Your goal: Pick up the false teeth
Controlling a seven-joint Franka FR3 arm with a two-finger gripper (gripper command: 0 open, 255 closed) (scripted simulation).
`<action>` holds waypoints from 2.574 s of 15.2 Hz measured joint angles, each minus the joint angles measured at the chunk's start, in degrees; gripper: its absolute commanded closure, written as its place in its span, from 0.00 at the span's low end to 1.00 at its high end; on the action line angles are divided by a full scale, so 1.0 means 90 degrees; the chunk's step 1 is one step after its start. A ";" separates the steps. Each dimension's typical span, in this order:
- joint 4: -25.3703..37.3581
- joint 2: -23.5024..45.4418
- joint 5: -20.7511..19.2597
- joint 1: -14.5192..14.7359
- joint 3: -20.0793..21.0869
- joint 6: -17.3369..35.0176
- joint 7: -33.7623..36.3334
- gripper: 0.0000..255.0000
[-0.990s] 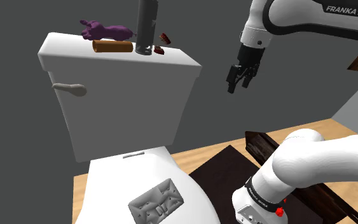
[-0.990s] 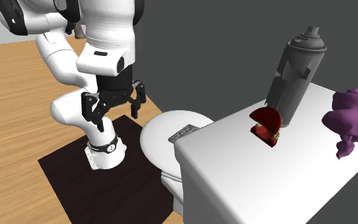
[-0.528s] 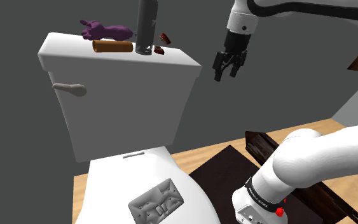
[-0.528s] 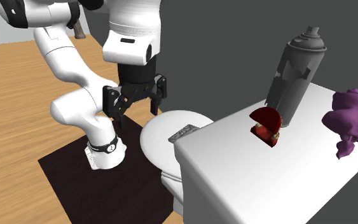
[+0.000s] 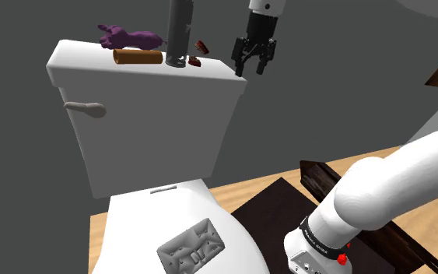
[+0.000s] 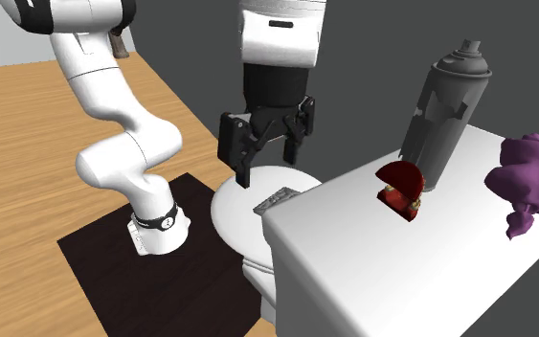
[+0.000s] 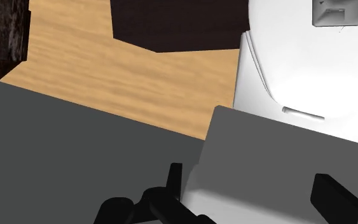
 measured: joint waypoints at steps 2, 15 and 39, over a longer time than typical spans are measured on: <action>0.0584 0.0429 0.0015 0.0009 0.0057 -0.0112 0.0089 0.00; 0.5186 0.3575 -0.0179 0.0317 0.0471 -0.1320 0.0841 0.00; 0.5039 0.3593 -0.0174 0.0321 0.0475 -0.1142 0.0868 1.00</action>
